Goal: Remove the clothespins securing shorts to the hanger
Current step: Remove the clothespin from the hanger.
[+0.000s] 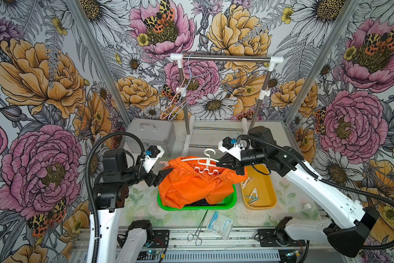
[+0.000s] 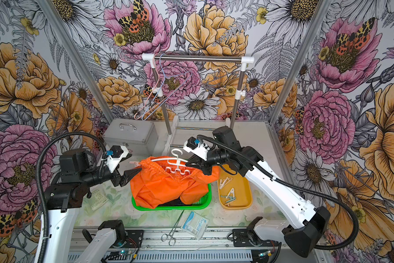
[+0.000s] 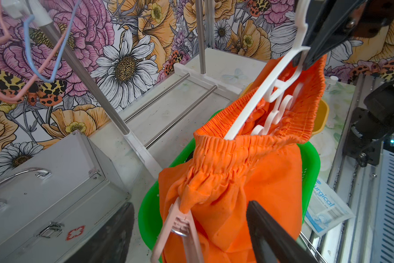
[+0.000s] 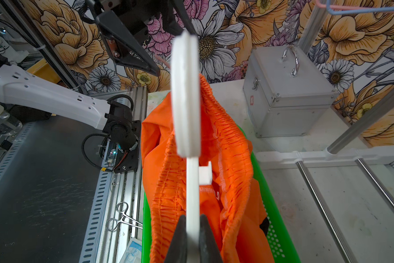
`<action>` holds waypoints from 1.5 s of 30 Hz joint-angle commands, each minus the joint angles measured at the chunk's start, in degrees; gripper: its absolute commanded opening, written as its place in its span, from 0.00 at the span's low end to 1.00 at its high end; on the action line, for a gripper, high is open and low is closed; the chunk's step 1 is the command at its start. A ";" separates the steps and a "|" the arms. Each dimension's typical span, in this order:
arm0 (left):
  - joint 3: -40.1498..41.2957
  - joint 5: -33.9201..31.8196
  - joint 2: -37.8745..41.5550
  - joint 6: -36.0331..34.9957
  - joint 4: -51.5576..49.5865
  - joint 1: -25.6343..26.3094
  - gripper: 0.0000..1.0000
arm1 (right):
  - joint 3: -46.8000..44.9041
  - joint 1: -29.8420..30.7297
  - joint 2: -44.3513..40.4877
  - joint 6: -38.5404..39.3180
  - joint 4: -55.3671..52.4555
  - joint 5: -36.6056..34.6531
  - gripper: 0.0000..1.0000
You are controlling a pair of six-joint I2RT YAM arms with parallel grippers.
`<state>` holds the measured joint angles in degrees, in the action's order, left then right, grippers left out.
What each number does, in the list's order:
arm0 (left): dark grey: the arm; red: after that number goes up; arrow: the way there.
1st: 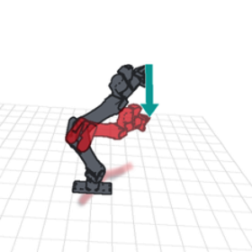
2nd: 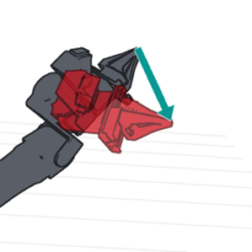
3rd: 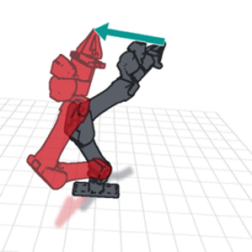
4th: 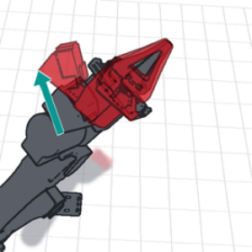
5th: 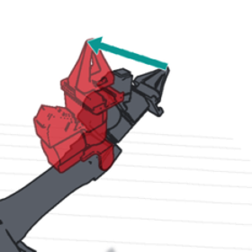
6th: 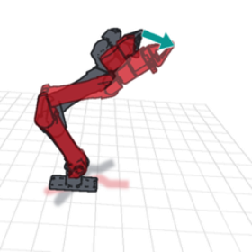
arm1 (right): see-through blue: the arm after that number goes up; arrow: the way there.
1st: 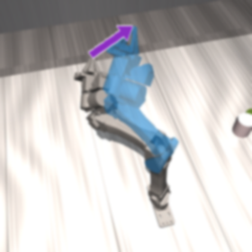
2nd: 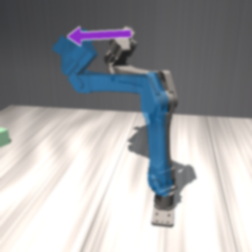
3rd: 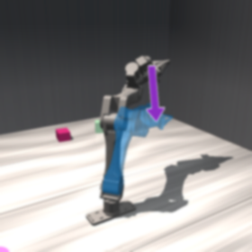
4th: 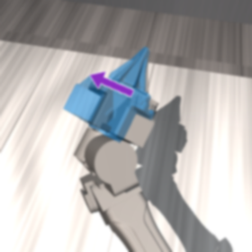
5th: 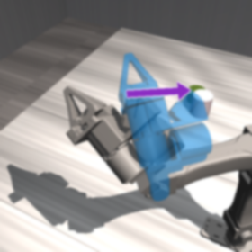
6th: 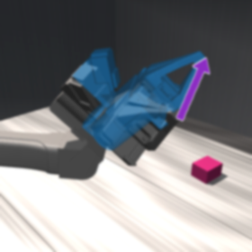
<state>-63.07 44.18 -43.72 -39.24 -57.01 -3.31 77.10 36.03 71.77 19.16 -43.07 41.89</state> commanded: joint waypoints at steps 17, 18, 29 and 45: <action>-0.34 8.28 -4.12 -12.72 -2.28 -5.32 0.63 | 0.97 -0.06 0.22 0.27 0.79 1.84 0.00; -0.47 8.44 -4.33 -13.07 -2.92 -5.24 0.61 | 1.00 0.00 0.27 0.26 0.79 1.88 0.00; -1.49 7.67 -4.79 -14.60 -6.53 -5.30 0.54 | 1.11 -0.05 0.48 0.27 0.79 2.05 0.00; -2.24 3.55 -5.14 -12.31 -6.59 -5.29 0.44 | 1.28 -0.06 0.58 0.35 0.79 2.24 0.00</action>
<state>-64.42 49.17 -48.88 -52.47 -63.05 -8.12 77.10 36.03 72.14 19.16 -43.07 42.39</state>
